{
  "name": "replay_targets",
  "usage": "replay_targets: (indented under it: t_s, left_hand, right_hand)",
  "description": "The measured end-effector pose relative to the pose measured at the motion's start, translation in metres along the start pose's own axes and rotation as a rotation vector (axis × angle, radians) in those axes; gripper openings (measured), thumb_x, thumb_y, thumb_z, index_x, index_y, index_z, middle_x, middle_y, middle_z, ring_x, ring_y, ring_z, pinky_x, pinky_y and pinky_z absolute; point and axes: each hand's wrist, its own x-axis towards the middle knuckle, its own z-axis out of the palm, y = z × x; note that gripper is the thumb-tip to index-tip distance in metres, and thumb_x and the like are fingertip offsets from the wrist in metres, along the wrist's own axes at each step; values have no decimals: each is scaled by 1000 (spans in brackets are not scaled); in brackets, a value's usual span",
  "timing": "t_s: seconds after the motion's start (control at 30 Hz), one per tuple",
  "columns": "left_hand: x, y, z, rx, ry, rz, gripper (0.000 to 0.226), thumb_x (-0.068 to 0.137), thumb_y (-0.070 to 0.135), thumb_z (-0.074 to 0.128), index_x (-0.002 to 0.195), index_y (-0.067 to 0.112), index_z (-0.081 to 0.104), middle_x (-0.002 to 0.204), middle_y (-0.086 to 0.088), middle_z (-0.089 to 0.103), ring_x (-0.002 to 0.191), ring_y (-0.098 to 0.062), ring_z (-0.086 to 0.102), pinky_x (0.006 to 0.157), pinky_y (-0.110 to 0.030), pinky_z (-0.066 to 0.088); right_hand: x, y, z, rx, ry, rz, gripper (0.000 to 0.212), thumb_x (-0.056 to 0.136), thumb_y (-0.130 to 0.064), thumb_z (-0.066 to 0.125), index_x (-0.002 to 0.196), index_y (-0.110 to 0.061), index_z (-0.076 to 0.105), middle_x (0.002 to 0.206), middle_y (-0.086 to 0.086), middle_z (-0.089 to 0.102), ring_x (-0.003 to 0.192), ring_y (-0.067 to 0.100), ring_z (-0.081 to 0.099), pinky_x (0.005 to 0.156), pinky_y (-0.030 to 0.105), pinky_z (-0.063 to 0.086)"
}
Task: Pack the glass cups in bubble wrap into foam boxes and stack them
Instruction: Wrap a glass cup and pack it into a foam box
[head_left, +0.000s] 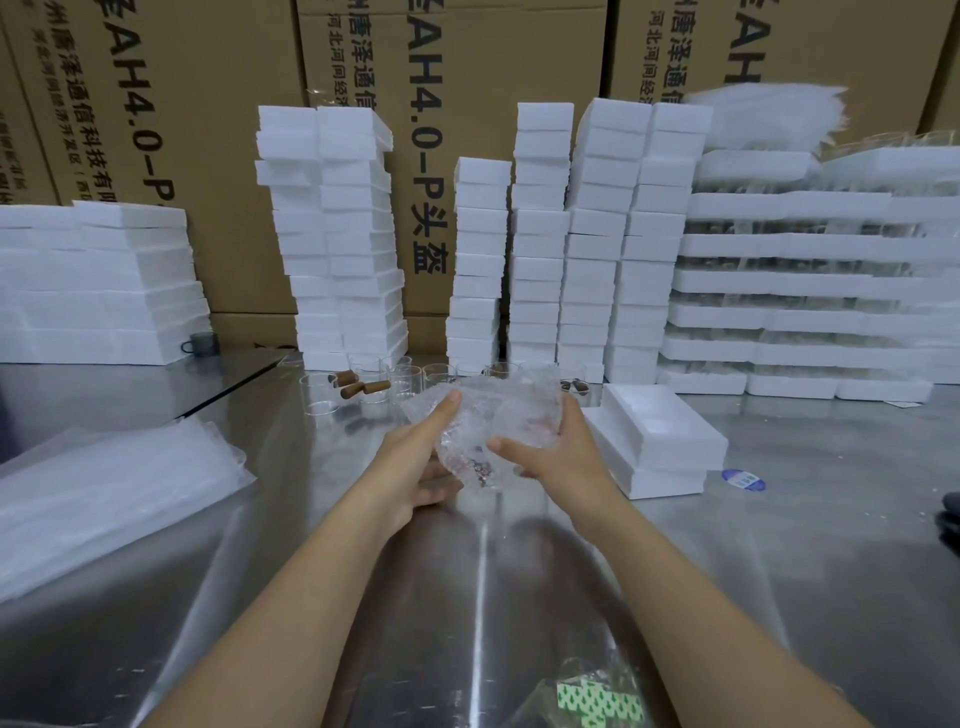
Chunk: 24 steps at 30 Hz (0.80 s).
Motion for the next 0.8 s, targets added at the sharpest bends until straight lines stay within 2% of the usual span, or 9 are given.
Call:
replay_targets:
  t_s: [0.07,0.13,0.23,0.3,0.4,0.53,0.67,0.73,0.8]
  left_hand:
    - [-1,2,0,-12,0,27,67,79,78,77,122,27,77,112,-2,83,105,-23,80,94,-42,61]
    - [-2,3,1,-29,-17,48,68,81,79,73,125,27,76,115,1,82,105,-18,80,93,-40,58]
    - [-3,3,1,-83,-77,61,68,87,74,72,132,22,73,123,-4,80,112,-22,78,97,-40,56]
    - [-2,2,2,-104,-96,75,71,88,73,73,135,20,72,126,-6,79,116,-24,77,102,-41,55]
    - [0,1,4,-131,-92,95,74,85,71,76,134,17,73,127,-8,78,117,-25,76,106,-43,54]
    - [1,0,6,-163,-96,128,73,85,66,81,135,13,72,128,-10,78,118,-28,75,106,-45,54]
    - [-1,1,8,-138,-102,128,68,90,62,79,137,13,69,127,-9,78,117,-27,76,105,-43,56]
    - [-3,2,9,-136,-116,129,65,92,59,78,136,14,70,127,-10,78,117,-27,76,103,-42,57]
    - [-4,3,10,-151,-136,130,61,93,58,76,136,14,71,128,-11,77,118,-27,75,95,-36,62]
  right_hand:
    - [-2,0,0,35,-136,157,55,81,-36,90,128,-29,63,116,-9,75,101,12,74,87,38,64]
    - [-3,-1,2,43,-251,225,43,87,-35,84,125,-21,71,110,4,79,98,24,77,91,40,63]
    - [-4,-1,7,75,-195,246,24,93,-23,77,109,-6,74,93,10,79,80,19,75,80,32,61]
    - [-3,-2,9,86,-153,271,14,96,-17,73,97,-4,72,84,10,77,75,17,74,75,29,61]
    - [-1,-4,8,122,-148,267,16,98,-18,69,91,-4,72,84,14,75,74,18,73,74,31,62]
    - [-7,-8,12,43,-227,224,23,93,-34,79,102,-13,77,89,4,80,81,18,76,72,27,61]
    - [-7,-7,11,83,-167,209,20,95,-23,77,109,-9,75,94,11,80,76,18,76,72,27,61]
    - [-7,-9,9,138,-183,256,20,96,-24,75,108,-8,74,91,9,80,77,20,75,75,29,61]
    - [-7,-9,7,195,-203,301,20,96,-24,75,106,-8,72,85,7,78,76,21,73,75,30,61]
